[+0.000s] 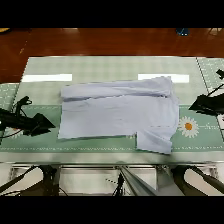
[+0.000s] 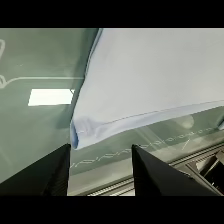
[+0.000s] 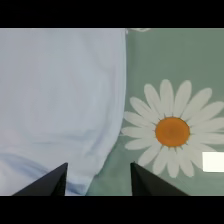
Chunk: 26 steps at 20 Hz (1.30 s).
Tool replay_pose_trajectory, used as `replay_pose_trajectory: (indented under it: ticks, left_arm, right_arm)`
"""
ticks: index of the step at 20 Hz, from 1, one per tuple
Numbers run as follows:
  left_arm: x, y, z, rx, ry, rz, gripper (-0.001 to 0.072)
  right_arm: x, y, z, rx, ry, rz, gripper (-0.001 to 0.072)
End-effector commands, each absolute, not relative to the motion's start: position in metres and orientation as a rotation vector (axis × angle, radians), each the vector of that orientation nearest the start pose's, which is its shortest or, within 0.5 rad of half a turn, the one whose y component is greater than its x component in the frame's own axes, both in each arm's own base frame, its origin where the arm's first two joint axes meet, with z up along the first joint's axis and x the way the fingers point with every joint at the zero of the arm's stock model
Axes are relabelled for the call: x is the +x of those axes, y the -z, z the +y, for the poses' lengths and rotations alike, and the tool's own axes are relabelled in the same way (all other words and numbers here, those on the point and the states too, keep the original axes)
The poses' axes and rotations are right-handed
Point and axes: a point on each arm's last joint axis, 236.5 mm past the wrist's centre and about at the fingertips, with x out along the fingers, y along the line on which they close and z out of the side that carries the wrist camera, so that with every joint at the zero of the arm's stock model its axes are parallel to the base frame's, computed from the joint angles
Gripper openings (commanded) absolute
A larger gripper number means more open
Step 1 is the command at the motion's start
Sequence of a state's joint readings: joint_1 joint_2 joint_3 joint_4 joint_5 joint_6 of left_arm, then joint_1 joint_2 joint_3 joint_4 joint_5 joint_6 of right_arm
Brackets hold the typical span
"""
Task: Fold the shirts.
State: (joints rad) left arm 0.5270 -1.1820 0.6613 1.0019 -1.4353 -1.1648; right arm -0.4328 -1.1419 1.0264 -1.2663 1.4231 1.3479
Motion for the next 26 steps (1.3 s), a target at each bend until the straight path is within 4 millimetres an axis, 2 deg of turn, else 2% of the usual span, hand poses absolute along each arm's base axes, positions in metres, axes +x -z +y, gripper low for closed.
replay_pose_trajectory:
  ticks: [1,3,5,10,13,14,16,18,20,21,23,26]
  left_arm:
    - [0.21,0.076,-0.026,-0.774,0.278,1.584,0.0465]
    - [0.208,0.082,-0.026,-0.783,0.271,1.594,0.0467]
    - [0.205,0.088,-0.028,-0.804,0.276,1.624,0.0561]
    - [0.199,0.103,-0.043,-0.798,0.317,1.707,0.0559]
    - [0.21,0.112,-0.058,-0.766,0.332,1.692,0.0556]
    - [0.214,0.112,-0.066,-0.774,0.346,1.683,0.0482]
    - [0.215,0.11,-0.074,-0.774,0.371,1.688,0.0053]
    - [0.212,0.108,-0.074,-0.782,0.381,1.697,0.0025]
    - [0.209,0.105,-0.071,-0.803,0.391,1.701,0.0025]
    - [0.208,0.103,-0.069,-0.814,0.396,1.697,0.0025]
    - [0.208,0.101,-0.064,-0.842,0.385,1.689,0.0025]
    - [0.21,0.1,-0.059,-0.858,0.371,1.674,0.0025]
  right_arm:
    - [0.314,-0.011,-0.044,0.481,-0.058,1.259,0.0488]
    - [0.322,-0.015,-0.041,0.497,-0.066,1.223,0.0488]
    - [0.322,-0.015,-0.042,0.492,-0.067,1.222,0.0488]
    - [0.321,-0.015,-0.041,0.488,-0.073,1.226,0.0488]
    - [0.316,-0.014,-0.038,0.494,-0.086,1.248,0.0488]
    - [0.314,-0.014,-0.036,0.495,-0.091,1.258,0.0488]
    - [0.311,-0.013,-0.035,0.494,-0.095,1.271,0.0488]
    - [0.301,-0.007,-0.045,0.445,-0.068,1.314,0.0488]
    - [0.279,0.007,-0.069,0.376,0.012,1.396,0.0488]
    - [0.268,0.015,-0.075,0.419,0.042,1.422,0.0488]
    - [0.246,0.036,-0.062,0.577,0.027,1.464,0.0488]
    - [0.211,0.068,-0.035,0.645,-0.029,1.566,0.0488]
